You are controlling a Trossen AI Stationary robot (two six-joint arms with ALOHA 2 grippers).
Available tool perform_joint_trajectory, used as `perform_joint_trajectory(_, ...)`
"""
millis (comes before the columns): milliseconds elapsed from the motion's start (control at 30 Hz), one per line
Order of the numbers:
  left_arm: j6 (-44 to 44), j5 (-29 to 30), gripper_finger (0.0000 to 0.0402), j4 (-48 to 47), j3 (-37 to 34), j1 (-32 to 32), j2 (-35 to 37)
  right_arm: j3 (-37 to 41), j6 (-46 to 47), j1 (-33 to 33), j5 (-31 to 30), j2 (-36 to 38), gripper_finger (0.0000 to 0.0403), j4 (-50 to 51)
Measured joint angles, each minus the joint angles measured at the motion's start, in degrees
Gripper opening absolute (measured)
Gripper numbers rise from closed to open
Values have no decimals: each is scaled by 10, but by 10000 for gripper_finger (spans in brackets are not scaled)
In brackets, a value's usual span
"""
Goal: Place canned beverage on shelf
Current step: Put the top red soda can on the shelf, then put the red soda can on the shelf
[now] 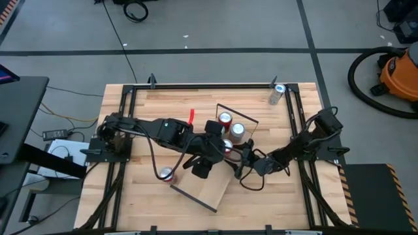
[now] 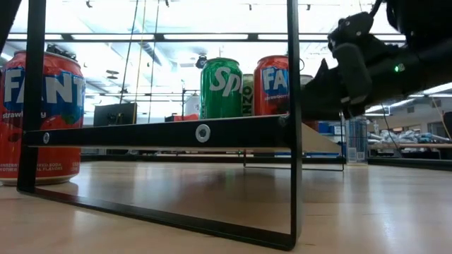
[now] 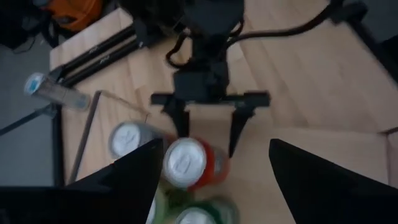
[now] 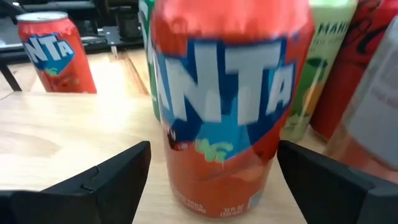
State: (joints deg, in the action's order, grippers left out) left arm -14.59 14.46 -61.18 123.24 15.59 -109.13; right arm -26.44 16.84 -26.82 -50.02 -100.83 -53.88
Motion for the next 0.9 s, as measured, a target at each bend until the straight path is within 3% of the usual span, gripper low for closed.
perform_joint_trajectory(133, -1, -13, 302, 34, -11, 0, -13, 0, 3, -10, -12, 55, 360, 68)
perform_joint_trajectory(433, -16, -19, 301, 151, -165, 0, 5, 2, 65, -39, -15, 179, 360, 244)
perform_joint_trajectory(733, 13, -23, 301, 307, -351, 8, 132, 2, 89, -71, 8, 281, 350, 332)
perform_joint_trajectory(900, 63, -23, 301, 327, -447, 14, 214, 2, 107, -86, 23, 324, 348, 388)
